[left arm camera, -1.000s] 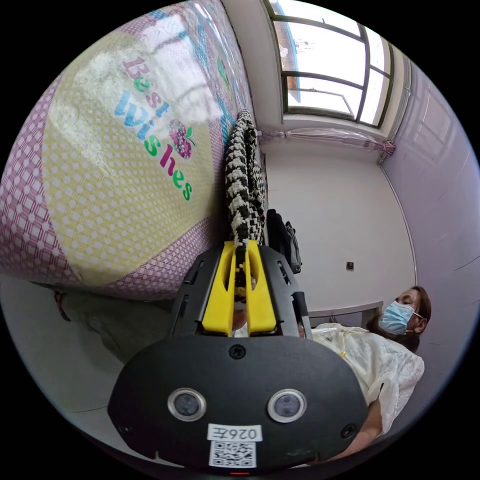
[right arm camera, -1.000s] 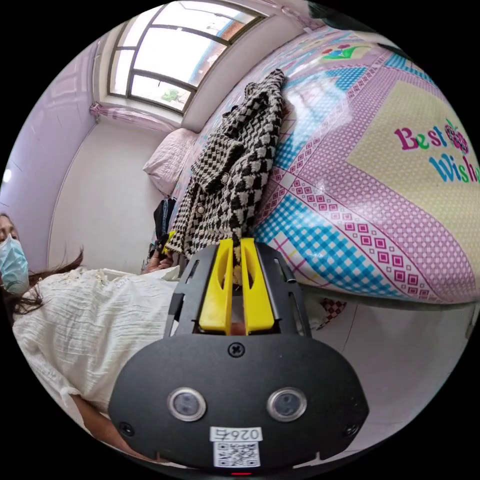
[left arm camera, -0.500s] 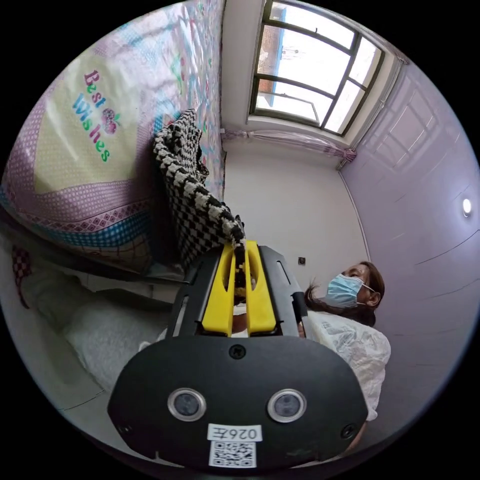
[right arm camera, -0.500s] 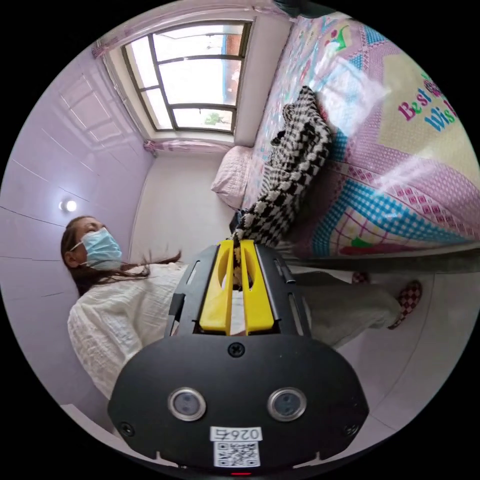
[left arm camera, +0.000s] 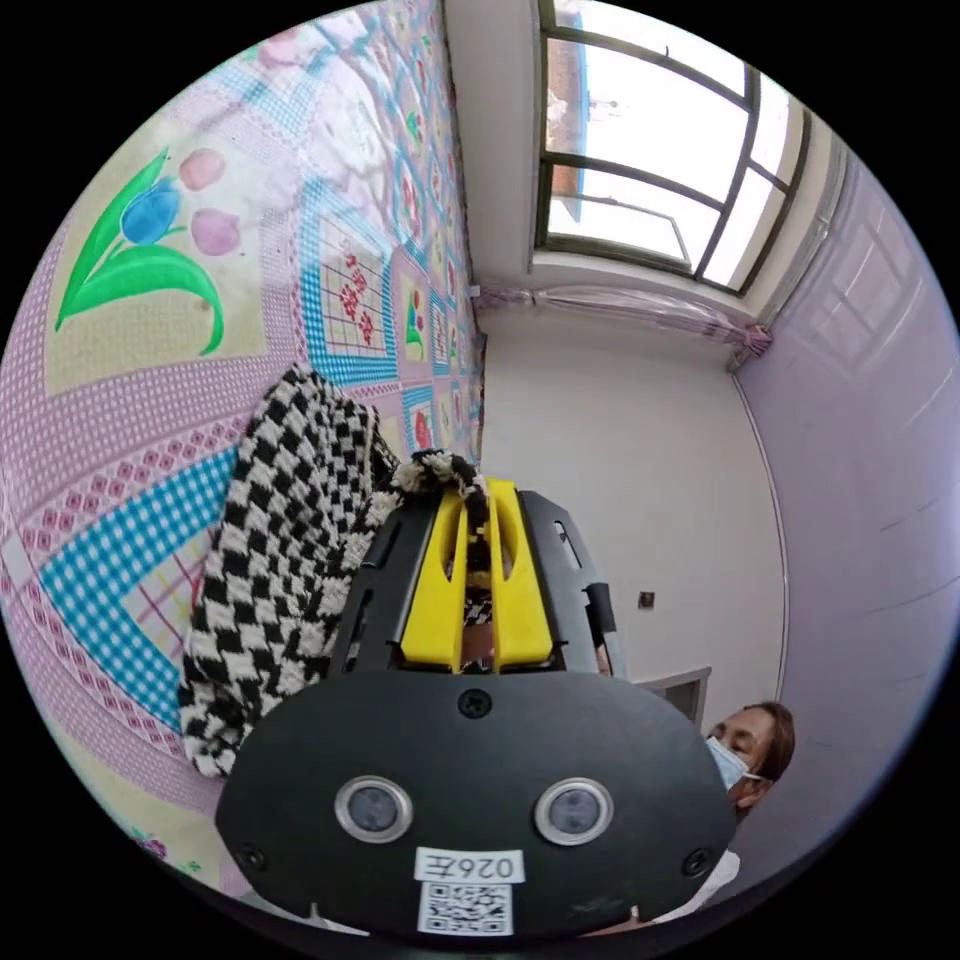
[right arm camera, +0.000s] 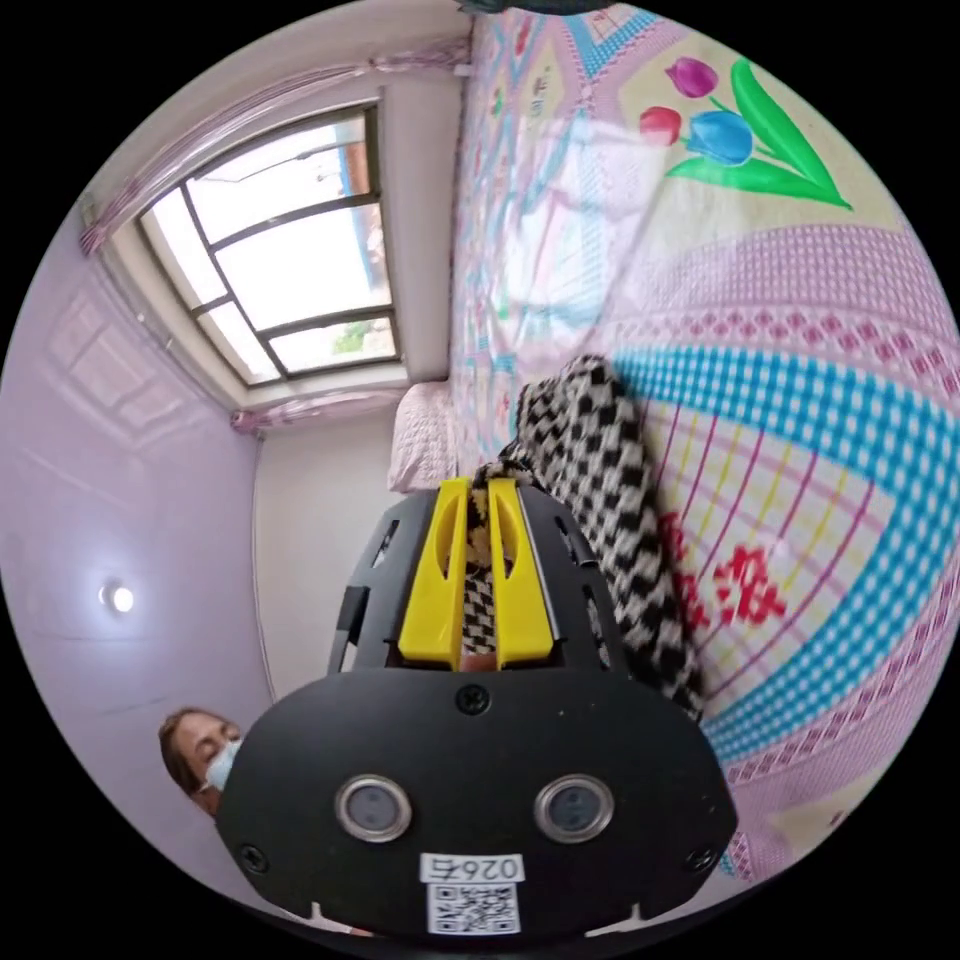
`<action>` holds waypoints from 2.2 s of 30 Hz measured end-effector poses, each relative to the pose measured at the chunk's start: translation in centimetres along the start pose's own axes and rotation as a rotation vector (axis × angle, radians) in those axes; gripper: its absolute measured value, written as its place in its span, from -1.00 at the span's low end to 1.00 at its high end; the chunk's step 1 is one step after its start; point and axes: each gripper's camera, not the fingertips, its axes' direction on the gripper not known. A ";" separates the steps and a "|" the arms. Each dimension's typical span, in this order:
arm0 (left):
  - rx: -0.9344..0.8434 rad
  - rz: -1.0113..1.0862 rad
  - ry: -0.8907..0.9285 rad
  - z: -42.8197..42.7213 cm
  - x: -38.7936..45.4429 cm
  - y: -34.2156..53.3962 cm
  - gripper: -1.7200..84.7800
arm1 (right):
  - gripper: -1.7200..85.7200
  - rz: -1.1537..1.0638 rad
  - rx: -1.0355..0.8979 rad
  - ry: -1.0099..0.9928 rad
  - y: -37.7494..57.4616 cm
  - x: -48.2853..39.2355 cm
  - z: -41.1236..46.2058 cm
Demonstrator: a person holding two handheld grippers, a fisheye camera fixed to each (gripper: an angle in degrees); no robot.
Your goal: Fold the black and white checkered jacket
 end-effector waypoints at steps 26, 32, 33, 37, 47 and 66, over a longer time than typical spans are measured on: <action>-0.281 0.357 -0.710 9.4 -6.3 7.2 -0.87 | -0.89 -0.426 -0.030 0.867 9.4 2.9 18.2; -0.091 0.445 -0.644 6.7 -3.5 11.2 -0.94 | -0.83 -0.423 0.078 0.797 14.2 5.2 17.9; -0.066 0.503 -0.611 7.4 -2.1 11.8 -0.97 | -0.84 -0.450 0.100 0.806 14.9 4.7 18.2; -0.219 0.618 -0.480 15.1 -1.0 10.3 -0.98 | -0.91 -0.717 0.072 0.857 17.9 1.1 24.5; -0.465 0.525 -0.745 25.0 -10.3 6.1 -0.98 | -0.98 -0.786 -0.250 1.112 13.2 6.4 35.5; -0.040 0.541 -0.690 8.0 -10.2 11.7 -0.98 | -0.90 -0.667 0.196 0.762 27.4 5.6 18.7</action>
